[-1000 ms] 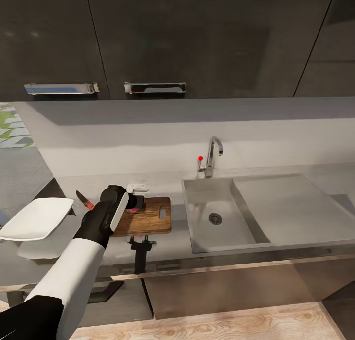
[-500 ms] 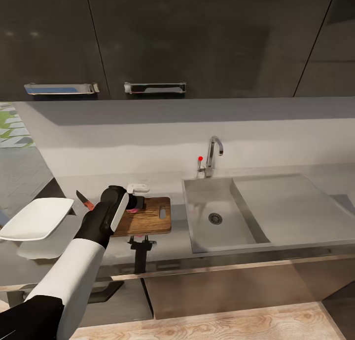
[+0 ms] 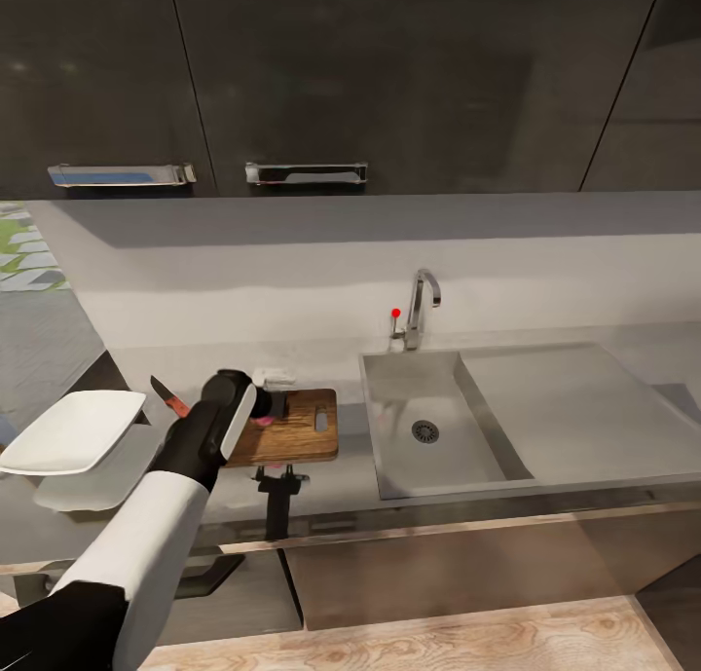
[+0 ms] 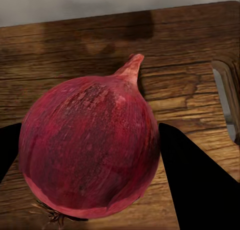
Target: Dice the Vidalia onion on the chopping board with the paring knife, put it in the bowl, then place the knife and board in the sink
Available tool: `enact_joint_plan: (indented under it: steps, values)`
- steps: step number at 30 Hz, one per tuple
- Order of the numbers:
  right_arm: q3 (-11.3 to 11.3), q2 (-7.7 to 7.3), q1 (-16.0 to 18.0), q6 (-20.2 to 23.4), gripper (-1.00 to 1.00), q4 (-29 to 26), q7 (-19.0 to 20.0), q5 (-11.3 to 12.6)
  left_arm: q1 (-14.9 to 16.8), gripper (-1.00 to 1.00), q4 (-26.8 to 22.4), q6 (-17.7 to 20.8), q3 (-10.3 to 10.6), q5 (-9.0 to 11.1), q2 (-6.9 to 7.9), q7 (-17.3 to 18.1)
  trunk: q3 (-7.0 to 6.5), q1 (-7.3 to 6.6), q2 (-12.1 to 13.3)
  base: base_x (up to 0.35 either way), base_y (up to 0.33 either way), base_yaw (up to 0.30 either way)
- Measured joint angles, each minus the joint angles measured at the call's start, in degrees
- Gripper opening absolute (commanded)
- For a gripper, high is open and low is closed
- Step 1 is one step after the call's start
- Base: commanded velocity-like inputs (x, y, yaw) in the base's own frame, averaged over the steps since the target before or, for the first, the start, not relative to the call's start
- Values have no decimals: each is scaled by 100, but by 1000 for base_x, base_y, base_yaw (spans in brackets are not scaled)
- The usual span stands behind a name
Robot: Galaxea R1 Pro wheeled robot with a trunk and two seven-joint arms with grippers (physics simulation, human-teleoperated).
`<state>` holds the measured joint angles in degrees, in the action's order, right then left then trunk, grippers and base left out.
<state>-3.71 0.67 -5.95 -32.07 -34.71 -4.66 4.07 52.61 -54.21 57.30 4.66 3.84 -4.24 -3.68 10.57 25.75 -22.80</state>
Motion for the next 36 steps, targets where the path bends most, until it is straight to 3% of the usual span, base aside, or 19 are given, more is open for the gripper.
enact_joint_plan:
  steps: [36]
  values:
    - [9,9,1,18,100,0,0,0,-1,-100,287,-12,1,-5,-16,0,17,0,0,28,0,0]
